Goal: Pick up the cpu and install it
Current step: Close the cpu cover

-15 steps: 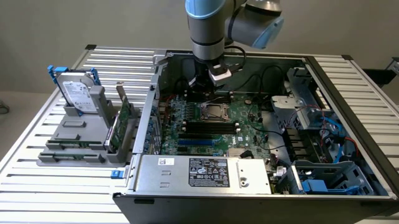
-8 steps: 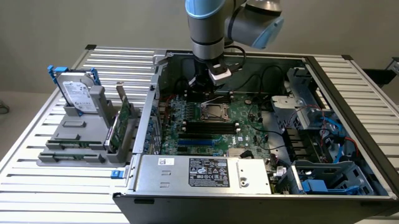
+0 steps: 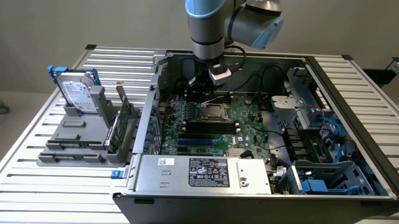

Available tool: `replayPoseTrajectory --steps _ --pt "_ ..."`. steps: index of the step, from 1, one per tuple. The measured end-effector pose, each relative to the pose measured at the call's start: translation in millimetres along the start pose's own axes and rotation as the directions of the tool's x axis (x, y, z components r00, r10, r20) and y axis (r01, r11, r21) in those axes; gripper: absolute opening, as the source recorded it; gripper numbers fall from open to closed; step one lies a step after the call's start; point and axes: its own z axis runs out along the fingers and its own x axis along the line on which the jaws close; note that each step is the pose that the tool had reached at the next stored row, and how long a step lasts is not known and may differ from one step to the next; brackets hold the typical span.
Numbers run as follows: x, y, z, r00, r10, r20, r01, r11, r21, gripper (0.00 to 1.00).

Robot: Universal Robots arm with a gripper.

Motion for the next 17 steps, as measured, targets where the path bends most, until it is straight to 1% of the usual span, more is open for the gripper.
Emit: replayPoseTrajectory --steps 6,10,17 --pt "0.3 -1.2 -8.5 1.0000 0.000 0.0000 0.000 1.0000 0.0001 0.11" --pt "-2.5 -2.4 -9.8 1.0000 0.000 0.0003 0.000 1.0000 0.0003 0.11" --pt "-2.6 -2.4 -9.8 1.0000 -0.001 0.0005 0.001 1.0000 0.0005 0.11"
